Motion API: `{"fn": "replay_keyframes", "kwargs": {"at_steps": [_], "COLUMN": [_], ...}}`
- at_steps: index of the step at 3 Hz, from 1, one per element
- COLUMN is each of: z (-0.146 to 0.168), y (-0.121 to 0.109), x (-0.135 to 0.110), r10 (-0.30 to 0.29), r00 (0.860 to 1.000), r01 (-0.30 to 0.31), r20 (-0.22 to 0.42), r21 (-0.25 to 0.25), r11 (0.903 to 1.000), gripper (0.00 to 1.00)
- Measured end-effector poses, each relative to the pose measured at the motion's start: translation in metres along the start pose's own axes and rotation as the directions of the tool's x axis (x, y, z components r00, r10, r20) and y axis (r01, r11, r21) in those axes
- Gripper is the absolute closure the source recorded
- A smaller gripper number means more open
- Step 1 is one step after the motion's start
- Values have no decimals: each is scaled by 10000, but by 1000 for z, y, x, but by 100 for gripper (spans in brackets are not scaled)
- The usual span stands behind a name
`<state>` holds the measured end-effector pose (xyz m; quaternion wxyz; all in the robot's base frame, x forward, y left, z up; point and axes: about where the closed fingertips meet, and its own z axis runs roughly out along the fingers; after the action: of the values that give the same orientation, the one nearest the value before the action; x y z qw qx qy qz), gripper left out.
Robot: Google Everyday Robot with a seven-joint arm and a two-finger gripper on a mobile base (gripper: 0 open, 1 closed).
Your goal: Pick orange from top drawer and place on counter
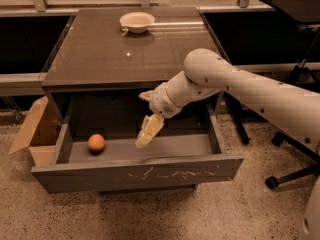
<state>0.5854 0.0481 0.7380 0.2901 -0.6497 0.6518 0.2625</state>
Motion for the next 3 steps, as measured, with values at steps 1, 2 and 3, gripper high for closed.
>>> {"fn": "replay_keyframes", "kwargs": {"at_steps": [1, 2, 3], "z": [31, 62, 90], "y": [-11, -19, -27], "x": [-12, -18, -21], "r10": [19, 359, 587], "r00": [9997, 9985, 9963], "r01": [-18, -365, -607], "r20": [263, 413, 627], "r21": [-43, 131, 308], "r11": [10000, 9992, 9977], "gripper": [0, 0, 0]}}
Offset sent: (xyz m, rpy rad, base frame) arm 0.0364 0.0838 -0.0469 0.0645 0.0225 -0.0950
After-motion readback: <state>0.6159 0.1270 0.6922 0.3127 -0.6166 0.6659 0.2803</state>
